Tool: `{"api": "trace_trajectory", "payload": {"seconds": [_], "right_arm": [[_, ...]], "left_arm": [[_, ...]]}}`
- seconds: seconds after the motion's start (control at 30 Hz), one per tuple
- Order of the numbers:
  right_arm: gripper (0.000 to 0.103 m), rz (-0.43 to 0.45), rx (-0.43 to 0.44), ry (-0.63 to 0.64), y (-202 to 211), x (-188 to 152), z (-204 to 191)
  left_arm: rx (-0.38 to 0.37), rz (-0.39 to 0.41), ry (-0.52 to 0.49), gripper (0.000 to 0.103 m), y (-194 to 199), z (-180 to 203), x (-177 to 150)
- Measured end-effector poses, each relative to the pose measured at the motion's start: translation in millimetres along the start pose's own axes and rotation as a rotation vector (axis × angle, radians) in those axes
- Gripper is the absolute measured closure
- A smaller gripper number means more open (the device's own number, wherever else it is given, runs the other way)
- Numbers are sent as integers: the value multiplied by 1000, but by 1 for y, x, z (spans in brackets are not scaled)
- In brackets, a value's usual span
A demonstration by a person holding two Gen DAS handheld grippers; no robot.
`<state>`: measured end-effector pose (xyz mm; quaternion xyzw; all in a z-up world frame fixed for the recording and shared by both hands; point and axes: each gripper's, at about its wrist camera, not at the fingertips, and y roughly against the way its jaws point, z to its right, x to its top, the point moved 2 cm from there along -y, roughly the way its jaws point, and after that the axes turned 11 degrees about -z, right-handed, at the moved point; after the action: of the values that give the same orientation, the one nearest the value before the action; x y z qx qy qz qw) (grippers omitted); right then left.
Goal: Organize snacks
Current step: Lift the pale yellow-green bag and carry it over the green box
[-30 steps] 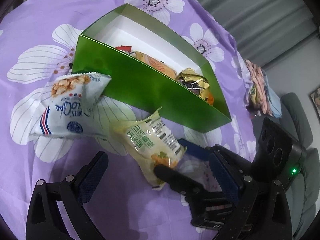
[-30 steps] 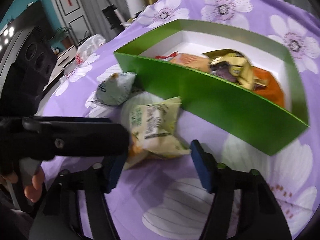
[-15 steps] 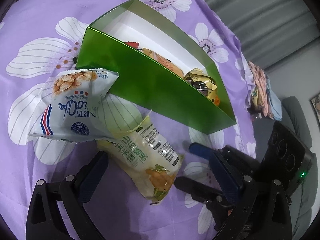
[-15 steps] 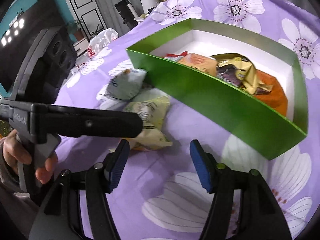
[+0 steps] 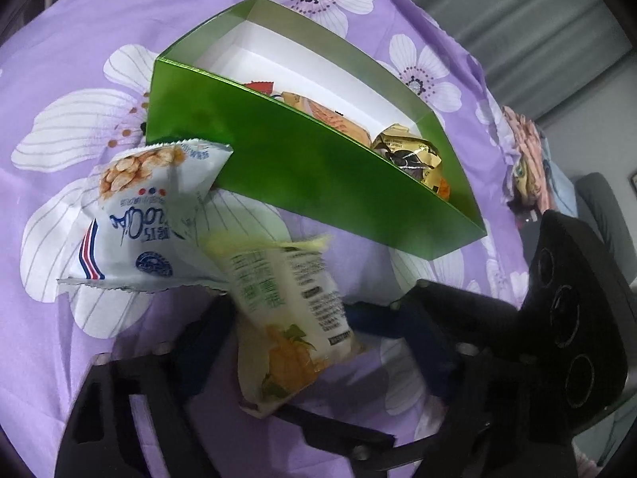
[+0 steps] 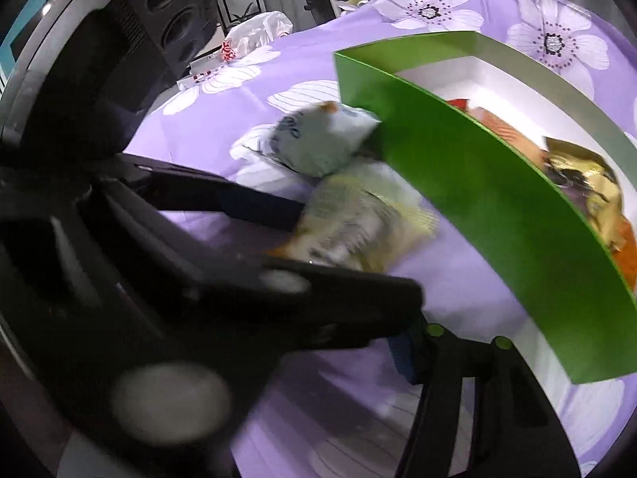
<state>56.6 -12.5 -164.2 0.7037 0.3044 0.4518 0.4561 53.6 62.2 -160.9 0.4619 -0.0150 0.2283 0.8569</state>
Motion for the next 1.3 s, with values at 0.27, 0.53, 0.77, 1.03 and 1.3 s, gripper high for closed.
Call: {"api": "trace_trajectory", "payload": {"seconds": [0.27,0.53,0.77,1.03,1.3], "right_arm": [[69,46,16,-140,1,-5,-3],[78,88,20,-196,7,-22,-33],[79,131,36,-268,22,-46,-43],[80,181,14,-305,43,-64,-48],[80,207,-2,-302,52,-64,-50]], "left_arm": [[-8,6,-20,39,6,-8,-8],[7,3,-92,39,20,10,-31],[7,-41,-127,39,13,22,-52],[-33,-57,-157,39,14,40,-63],[-46,-40,-174,39,20,47,-63]]}}
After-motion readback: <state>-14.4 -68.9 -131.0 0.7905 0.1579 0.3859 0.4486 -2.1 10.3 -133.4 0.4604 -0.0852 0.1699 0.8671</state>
